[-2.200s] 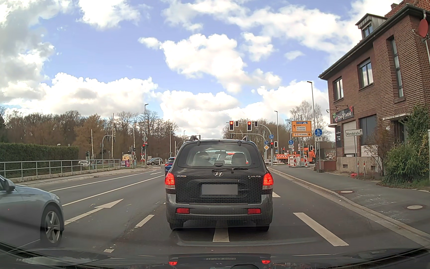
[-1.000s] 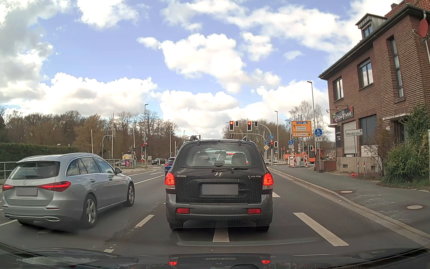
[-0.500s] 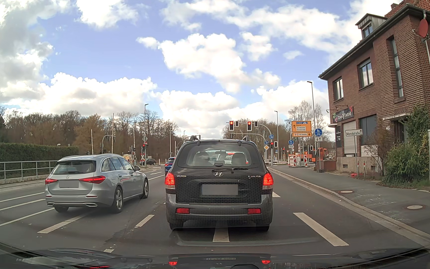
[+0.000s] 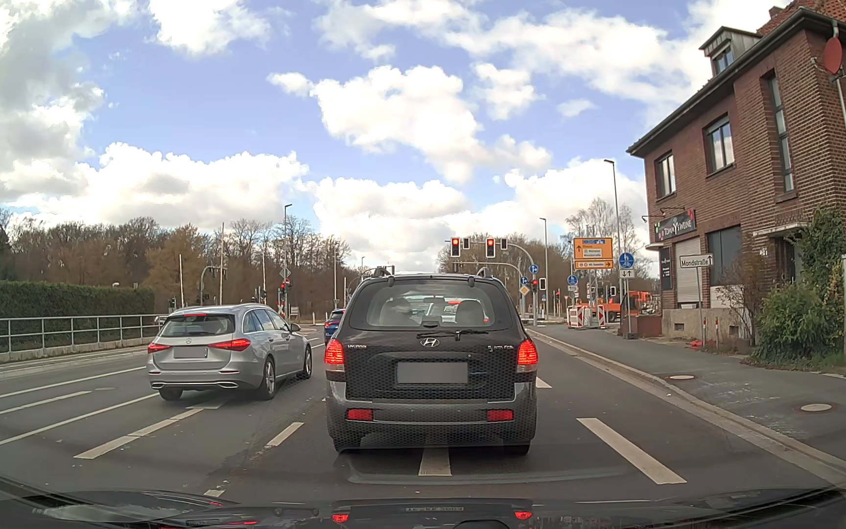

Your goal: Follow the waypoints while adhering to traffic rules and regulations

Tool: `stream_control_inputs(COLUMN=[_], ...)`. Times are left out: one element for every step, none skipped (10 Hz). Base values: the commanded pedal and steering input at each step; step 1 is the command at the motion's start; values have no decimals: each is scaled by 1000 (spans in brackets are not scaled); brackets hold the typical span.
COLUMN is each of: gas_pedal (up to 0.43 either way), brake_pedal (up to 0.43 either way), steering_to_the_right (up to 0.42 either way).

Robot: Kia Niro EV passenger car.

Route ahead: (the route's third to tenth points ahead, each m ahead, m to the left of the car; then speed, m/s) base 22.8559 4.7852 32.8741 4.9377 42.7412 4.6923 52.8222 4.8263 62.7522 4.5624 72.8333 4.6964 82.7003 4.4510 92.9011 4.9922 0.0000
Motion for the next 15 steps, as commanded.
stream_control_inputs(gas_pedal=[0,0,0,0,0,0,0,0,0,0,0,0,0,0,0], brake_pedal=[238,238,238,238,238,238,238,238,238,238,238,238,238,238,238], steering_to_the_right=[-2,-2,-2,-2,-2,-2,-2,-2,-2,-2,-2,-2,-2,-2,-2])
